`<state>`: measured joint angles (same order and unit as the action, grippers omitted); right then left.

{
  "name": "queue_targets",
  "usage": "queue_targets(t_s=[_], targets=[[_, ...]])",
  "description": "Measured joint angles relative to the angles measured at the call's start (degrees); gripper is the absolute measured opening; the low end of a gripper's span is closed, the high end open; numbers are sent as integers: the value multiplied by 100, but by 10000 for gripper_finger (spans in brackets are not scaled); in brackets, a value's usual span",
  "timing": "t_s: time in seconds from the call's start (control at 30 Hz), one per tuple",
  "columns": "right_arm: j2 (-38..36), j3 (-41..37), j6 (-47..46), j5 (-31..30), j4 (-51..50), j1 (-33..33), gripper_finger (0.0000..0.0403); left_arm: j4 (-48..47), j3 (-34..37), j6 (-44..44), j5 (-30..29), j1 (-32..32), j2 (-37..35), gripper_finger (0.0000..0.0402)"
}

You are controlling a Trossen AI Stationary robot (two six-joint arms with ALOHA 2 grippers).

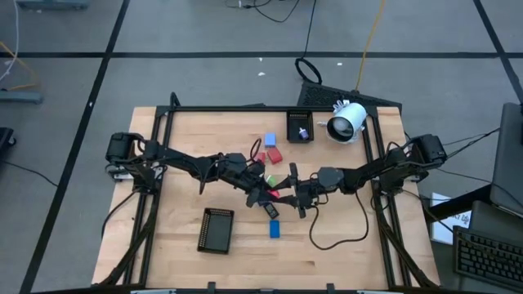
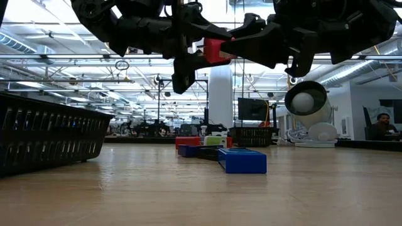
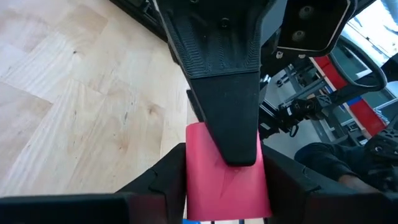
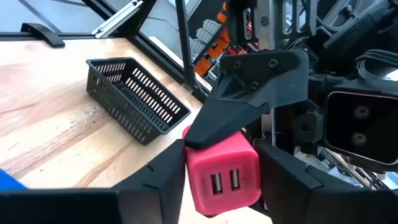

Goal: Pick & Place Office items
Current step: Put the pink charger adapter into the top black basket

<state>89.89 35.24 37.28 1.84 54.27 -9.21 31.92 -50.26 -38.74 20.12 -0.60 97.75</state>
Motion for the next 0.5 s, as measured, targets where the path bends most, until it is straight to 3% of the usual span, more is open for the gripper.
queue_targets(t_s=[0.33,0.5], targets=[[7,-7,-81,12,-133,-2,156,195,0,373,-153,1,0,221],[7,-7,-369,3,-182,-2,150,230,0,51,495,319,-84,228]])
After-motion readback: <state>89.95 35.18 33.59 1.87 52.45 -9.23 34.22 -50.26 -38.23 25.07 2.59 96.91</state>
